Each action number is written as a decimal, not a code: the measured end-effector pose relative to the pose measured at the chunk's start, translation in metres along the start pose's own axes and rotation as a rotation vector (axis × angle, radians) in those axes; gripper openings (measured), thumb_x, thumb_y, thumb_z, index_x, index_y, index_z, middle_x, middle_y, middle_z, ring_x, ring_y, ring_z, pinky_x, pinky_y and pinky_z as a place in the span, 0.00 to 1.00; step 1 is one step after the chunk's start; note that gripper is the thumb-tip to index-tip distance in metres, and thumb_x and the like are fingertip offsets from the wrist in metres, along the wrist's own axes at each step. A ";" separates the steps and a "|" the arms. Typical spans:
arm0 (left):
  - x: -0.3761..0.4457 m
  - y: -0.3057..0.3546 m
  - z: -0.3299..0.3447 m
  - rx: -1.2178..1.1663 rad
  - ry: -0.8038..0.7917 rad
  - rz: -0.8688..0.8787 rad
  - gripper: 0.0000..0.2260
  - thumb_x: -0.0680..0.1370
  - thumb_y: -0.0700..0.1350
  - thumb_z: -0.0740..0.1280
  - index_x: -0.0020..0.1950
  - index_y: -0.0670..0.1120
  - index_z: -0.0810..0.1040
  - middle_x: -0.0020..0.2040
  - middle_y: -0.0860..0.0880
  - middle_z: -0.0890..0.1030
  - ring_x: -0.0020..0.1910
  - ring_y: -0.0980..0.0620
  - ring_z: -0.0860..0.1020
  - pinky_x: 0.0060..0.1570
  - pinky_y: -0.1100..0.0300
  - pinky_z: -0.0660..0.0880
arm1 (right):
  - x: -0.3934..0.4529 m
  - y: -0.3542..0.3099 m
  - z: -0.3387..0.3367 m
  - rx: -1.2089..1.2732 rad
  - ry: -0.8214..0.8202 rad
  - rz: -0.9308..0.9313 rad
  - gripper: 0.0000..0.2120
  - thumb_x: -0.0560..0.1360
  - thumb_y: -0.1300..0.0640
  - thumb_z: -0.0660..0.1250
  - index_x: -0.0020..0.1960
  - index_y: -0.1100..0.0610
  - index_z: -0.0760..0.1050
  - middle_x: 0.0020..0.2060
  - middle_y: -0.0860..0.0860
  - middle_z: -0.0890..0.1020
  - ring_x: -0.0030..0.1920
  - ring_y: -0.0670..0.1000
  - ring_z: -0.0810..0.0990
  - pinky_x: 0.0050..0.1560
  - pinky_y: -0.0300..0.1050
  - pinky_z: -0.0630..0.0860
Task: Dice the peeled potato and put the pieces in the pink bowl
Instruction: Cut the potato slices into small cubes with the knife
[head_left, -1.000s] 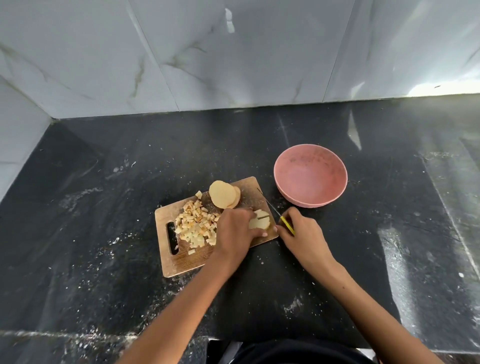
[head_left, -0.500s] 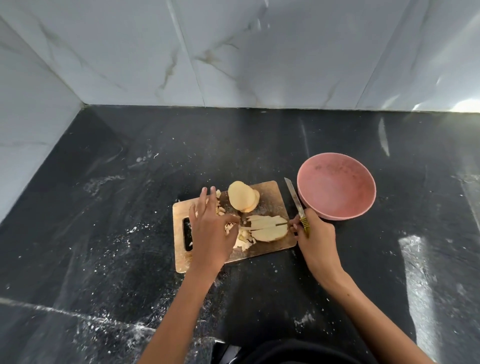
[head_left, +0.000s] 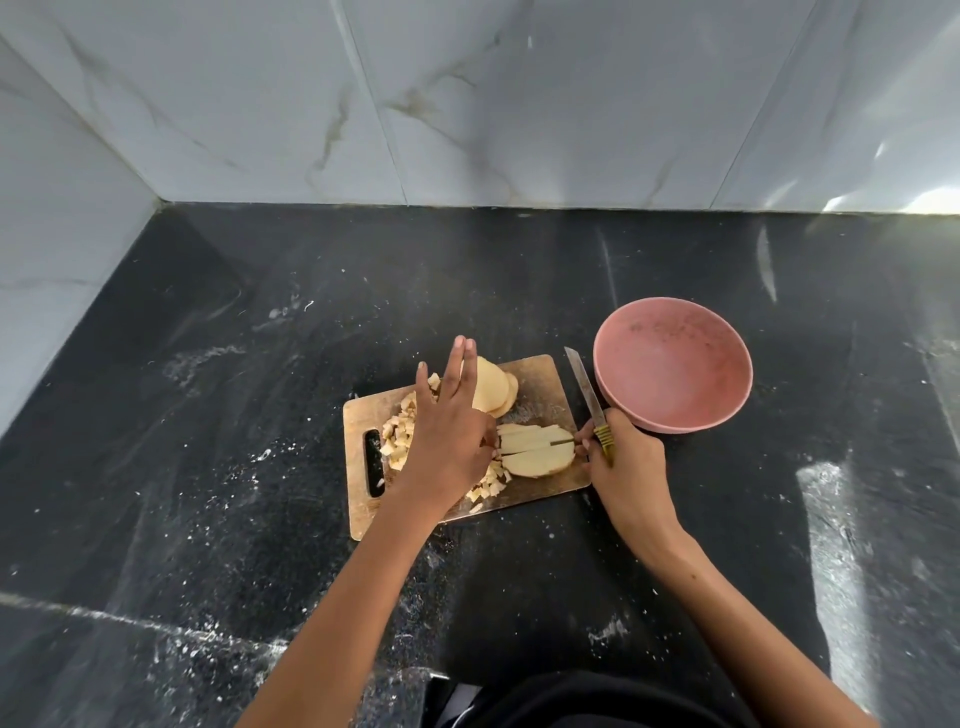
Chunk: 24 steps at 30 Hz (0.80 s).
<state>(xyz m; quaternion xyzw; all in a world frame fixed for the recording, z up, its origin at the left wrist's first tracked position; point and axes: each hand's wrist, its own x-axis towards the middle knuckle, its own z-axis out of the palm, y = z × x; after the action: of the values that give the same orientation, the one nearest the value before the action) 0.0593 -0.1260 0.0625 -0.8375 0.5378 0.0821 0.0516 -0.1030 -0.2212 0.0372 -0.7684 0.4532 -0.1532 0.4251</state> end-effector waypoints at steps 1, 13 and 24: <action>0.000 0.000 0.001 0.035 -0.003 0.027 0.08 0.80 0.49 0.63 0.55 0.51 0.81 0.77 0.43 0.32 0.74 0.44 0.28 0.69 0.42 0.30 | 0.000 0.000 0.001 -0.003 0.002 -0.001 0.09 0.76 0.68 0.64 0.48 0.55 0.74 0.46 0.49 0.80 0.46 0.46 0.78 0.46 0.44 0.79; -0.009 -0.020 0.025 -0.106 0.277 0.020 0.03 0.70 0.49 0.76 0.40 0.53 0.83 0.79 0.40 0.50 0.78 0.41 0.41 0.71 0.40 0.30 | 0.000 0.001 0.002 0.024 -0.001 0.034 0.09 0.76 0.69 0.63 0.50 0.56 0.75 0.47 0.50 0.80 0.47 0.48 0.79 0.49 0.50 0.80; -0.002 -0.013 0.026 -0.055 0.247 0.125 0.08 0.66 0.43 0.79 0.38 0.49 0.81 0.78 0.37 0.52 0.77 0.39 0.43 0.70 0.35 0.42 | -0.002 0.001 0.004 0.042 0.009 0.028 0.09 0.76 0.68 0.64 0.49 0.55 0.74 0.45 0.49 0.80 0.46 0.47 0.80 0.50 0.49 0.80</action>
<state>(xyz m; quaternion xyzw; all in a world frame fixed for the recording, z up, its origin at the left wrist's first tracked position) 0.0679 -0.1146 0.0377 -0.8072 0.5887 -0.0041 -0.0432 -0.1019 -0.2182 0.0347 -0.7522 0.4624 -0.1604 0.4411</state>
